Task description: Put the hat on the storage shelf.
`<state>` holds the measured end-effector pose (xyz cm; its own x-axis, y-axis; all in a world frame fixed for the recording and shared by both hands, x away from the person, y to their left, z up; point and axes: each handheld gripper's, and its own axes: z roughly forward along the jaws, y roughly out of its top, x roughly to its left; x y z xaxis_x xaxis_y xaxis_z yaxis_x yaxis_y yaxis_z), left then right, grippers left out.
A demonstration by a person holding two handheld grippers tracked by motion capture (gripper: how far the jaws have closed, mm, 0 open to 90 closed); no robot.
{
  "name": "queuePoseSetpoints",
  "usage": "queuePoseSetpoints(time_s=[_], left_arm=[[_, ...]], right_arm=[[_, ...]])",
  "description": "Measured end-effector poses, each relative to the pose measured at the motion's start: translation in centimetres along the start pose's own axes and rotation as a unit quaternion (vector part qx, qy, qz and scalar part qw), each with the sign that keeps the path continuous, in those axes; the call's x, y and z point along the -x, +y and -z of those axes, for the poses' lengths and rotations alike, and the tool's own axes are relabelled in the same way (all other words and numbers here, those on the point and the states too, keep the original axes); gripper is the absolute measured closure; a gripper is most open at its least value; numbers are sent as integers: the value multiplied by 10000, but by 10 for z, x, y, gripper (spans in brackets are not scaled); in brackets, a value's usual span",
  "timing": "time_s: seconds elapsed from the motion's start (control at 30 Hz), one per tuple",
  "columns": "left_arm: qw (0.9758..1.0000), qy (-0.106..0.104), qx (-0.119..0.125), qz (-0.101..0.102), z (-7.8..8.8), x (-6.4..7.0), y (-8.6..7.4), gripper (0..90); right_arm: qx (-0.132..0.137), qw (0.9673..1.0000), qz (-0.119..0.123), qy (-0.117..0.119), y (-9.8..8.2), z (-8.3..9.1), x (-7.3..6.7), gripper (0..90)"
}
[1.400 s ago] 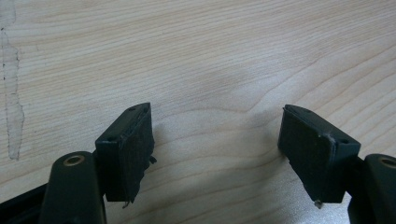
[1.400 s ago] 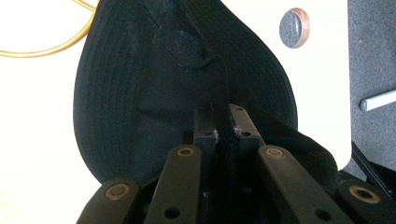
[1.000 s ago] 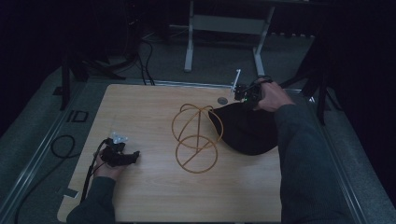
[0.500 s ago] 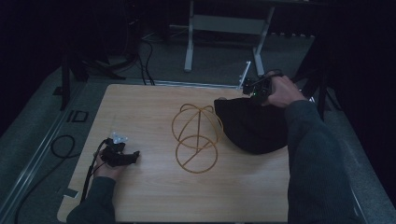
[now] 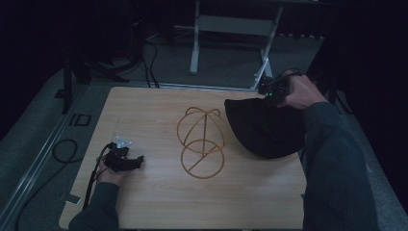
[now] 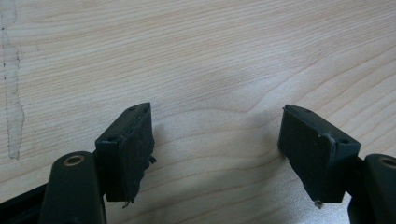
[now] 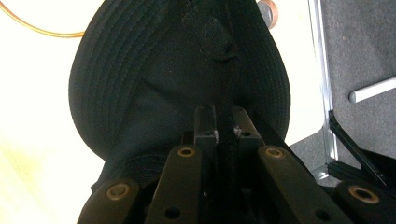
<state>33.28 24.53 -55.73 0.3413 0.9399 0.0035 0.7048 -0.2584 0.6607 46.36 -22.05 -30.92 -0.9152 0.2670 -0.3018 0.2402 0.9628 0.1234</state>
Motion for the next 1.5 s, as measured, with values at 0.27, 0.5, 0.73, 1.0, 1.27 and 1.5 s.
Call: queuePoseSetpoints(time_s=[0.27,0.5,0.73,1.0,1.27,1.5], left_arm=[[10000,4,0,0,0,0,0,269],[10000,11,7,1,0,0,0,269],[10000,9,5,0,0,1,0,269],[10000,9,9,1,0,1,0,269],[10000,12,23,0,0,1,-1,269],[10000,14,24,-7,0,1,-1,269]], right_arm=[[134,9999,-6,39,-6,13,-2,850],[108,9999,80,62,-6,23,-6,850],[181,9997,154,38,-5,33,-9,850],[232,9995,191,75,-5,41,-10,849],[303,9992,237,120,-4,50,-11,850],[397,9988,245,154,-2,57,-11,849]])
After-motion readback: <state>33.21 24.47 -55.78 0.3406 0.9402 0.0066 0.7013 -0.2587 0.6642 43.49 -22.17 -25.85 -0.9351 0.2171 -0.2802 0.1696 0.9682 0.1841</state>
